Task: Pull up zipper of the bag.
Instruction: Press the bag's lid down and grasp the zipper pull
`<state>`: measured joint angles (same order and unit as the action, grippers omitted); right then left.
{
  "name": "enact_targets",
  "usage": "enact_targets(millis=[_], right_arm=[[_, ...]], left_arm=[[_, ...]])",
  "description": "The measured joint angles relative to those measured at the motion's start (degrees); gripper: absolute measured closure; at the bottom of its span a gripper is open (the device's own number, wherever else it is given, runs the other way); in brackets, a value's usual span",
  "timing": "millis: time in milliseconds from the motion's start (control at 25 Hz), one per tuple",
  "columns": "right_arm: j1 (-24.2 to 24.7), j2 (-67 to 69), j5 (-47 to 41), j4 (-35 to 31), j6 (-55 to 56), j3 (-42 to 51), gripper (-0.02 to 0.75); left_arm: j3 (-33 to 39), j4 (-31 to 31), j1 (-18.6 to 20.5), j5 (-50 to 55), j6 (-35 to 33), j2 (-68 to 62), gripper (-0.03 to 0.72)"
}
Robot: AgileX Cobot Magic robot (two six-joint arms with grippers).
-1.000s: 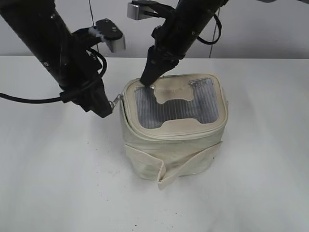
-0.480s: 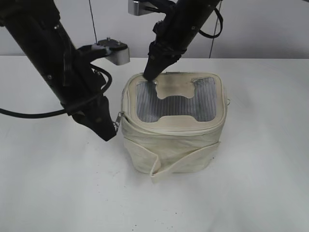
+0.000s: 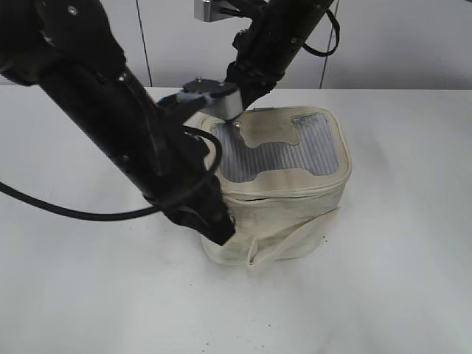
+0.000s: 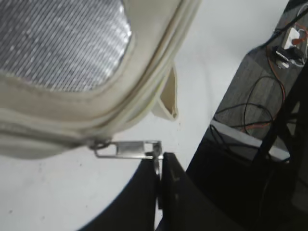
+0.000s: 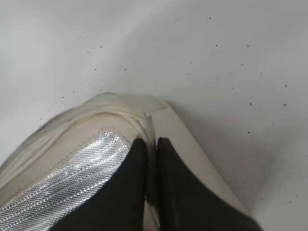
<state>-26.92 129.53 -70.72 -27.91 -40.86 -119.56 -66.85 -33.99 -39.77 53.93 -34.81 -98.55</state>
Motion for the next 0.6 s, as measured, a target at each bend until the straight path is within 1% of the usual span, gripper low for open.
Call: enact_targets(millis=[160, 240, 320, 440, 520, 600], right_arm=[[0.06, 0.00, -0.04, 0.21, 0.35, -0.08, 0.701], [0.06, 0.00, -0.04, 0.35, 0.35, -0.08, 0.701], [0.06, 0.00, -0.04, 0.42, 0.35, -0.08, 0.701], [0.18, 0.00, -0.04, 0.75, 0.17, -0.08, 0.701], [0.31, 0.00, -0.04, 0.97, 0.10, -0.08, 0.699], [0.44, 0.00, -0.04, 1.02, 0.10, -0.08, 0.699]], left_arm=[[0.24, 0.19, -6.98, -7.55, 6.53, 0.07, 0.688], [0.31, 0.34, -9.06, -11.31, 10.51, 0.07, 0.687], [0.49, -0.22, -10.94, -15.93, 12.46, 0.07, 0.687], [0.93, -2.60, -12.99, -22.24, 13.51, 0.02, 0.685], [1.06, -4.27, -13.23, -23.67, 14.06, -0.03, 0.685], [1.14, -4.37, -13.23, -23.83, 15.29, -0.10, 0.685]])
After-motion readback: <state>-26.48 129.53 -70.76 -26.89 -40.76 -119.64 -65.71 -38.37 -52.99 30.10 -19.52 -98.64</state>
